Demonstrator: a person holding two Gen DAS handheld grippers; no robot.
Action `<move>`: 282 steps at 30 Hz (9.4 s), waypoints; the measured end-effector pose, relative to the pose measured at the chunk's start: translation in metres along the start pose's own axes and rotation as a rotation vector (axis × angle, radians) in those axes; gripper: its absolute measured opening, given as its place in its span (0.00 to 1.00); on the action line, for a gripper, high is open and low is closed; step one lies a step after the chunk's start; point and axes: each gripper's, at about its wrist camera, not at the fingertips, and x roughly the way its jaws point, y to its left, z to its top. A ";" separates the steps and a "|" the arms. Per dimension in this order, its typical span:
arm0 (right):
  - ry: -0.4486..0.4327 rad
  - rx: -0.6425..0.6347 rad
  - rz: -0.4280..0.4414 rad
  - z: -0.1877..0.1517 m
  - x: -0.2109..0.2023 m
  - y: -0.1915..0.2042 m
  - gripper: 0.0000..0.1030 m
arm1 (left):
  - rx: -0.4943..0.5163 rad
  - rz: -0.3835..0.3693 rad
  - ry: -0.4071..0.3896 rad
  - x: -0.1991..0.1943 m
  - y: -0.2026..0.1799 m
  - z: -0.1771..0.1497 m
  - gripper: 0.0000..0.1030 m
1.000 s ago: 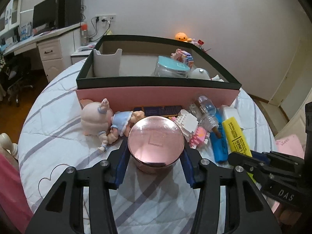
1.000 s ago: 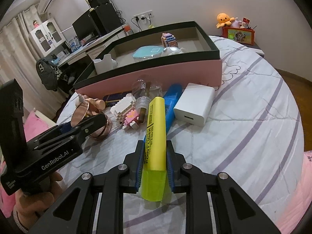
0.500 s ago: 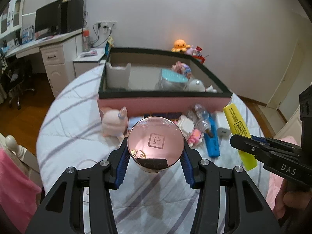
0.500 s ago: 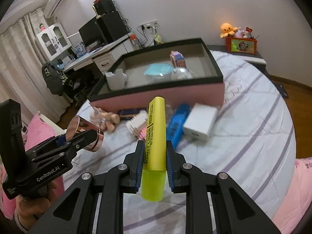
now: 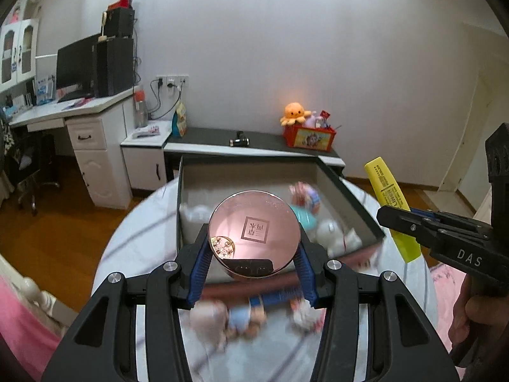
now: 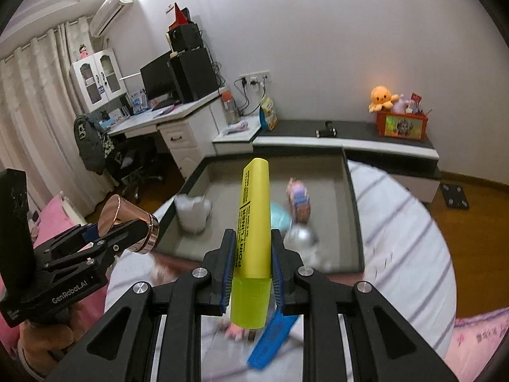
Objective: Organize rigid objects
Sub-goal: 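Carry the highlighter and canister into the pink box and open both tools, then withdraw both tools from the box back toward the remaining items, then grasp the blue marker with the right tool while the left tool approaches the pig doll, then grasp the pig doll figurine with the left tool while the right tool lifts the blue marker, then carry the doll and marker into the pink box and open both tools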
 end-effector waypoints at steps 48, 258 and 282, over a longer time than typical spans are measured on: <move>0.023 0.094 -0.157 0.028 0.059 -0.046 1.00 | -0.028 0.086 -0.034 0.069 0.018 0.045 1.00; 0.016 -0.008 -0.047 -0.025 -0.012 0.012 0.25 | -0.018 0.006 0.090 0.000 0.024 -0.038 0.41; 0.050 0.005 -0.136 0.019 0.084 -0.020 0.69 | -0.011 0.047 0.092 0.104 0.019 0.025 0.81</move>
